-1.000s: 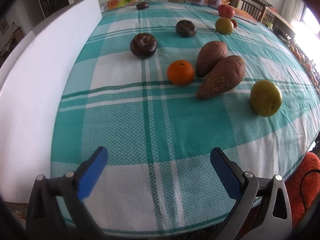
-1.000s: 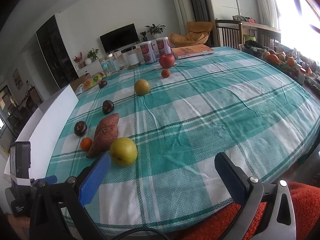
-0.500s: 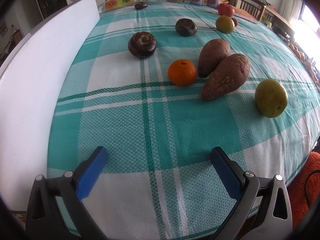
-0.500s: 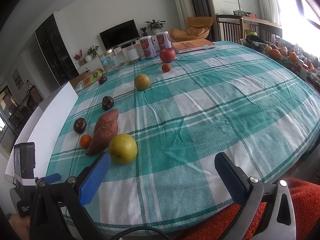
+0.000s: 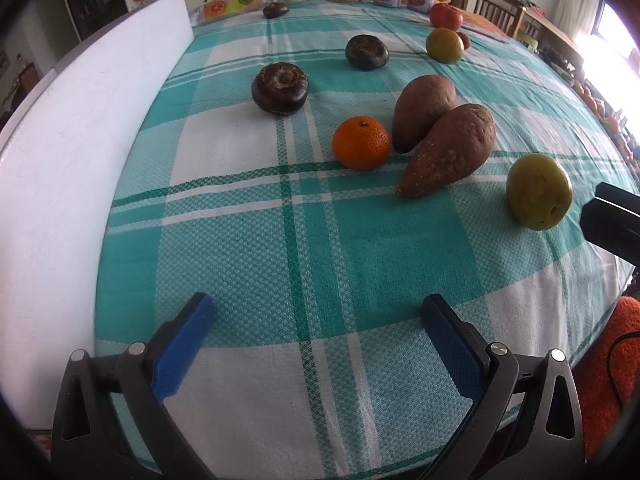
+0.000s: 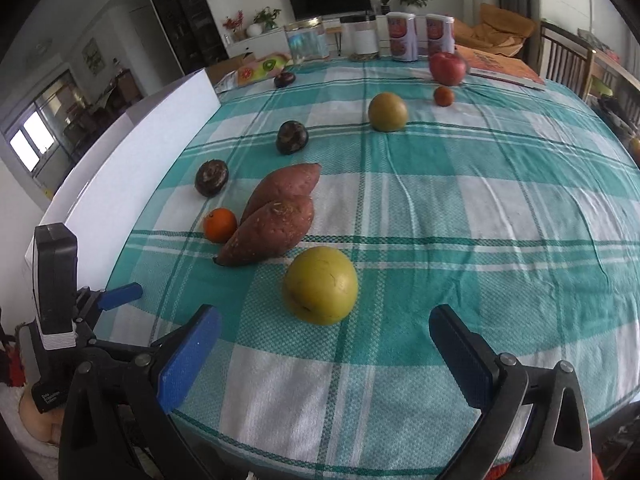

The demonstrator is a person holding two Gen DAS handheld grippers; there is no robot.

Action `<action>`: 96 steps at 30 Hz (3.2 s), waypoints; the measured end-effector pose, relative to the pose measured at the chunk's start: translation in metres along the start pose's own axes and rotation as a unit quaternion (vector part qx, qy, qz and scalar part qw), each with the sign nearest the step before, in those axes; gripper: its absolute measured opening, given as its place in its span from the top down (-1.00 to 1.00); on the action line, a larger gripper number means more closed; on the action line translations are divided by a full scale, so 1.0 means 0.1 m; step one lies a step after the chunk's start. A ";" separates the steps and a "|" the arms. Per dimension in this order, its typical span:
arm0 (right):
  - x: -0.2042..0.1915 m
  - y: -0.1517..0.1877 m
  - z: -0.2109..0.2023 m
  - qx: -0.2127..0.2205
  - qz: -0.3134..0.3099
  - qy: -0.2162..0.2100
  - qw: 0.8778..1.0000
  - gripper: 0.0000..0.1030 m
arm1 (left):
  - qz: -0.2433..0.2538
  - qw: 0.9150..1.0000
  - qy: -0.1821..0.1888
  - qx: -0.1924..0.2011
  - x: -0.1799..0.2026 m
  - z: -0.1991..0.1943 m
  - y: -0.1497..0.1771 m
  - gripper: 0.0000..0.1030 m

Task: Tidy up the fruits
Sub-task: 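Grasp the dark brown round fruit with the left tool while the right tool grasps the yellow pear, then carry both fruits over the white box and open both tools to drop them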

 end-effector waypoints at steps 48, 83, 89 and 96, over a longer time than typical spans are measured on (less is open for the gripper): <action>0.10 0.03 0.27 0.034 0.064 -0.040 0.997 0.07 | -0.035 0.993 0.097 0.054 -0.41 0.17 -1.20 0.19; -0.52 -0.28 -0.47 0.113 0.041 -0.130 0.984 0.06 | -0.051 0.967 0.180 0.170 -0.77 -1.76 -0.78 0.19; -1.29 -0.53 -0.67 0.110 -0.028 -0.179 0.977 0.06 | -0.092 0.970 0.120 0.191 -1.39 -1.84 -0.69 0.18; -2.37 -0.77 -0.57 0.063 -0.111 -0.239 0.963 0.06 | -0.169 0.965 0.029 0.199 -2.37 -1.79 -0.42 0.18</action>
Point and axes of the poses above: each gripper's, at about its wrist camera, not at the fingertips, and z roughly the way its jaws point, x to its right, y to its underside, the point moved 8 cm from there along z, roughly the way its jaws point, and after that the axes turned 4 degrees about -x, right-handed, at the moved point
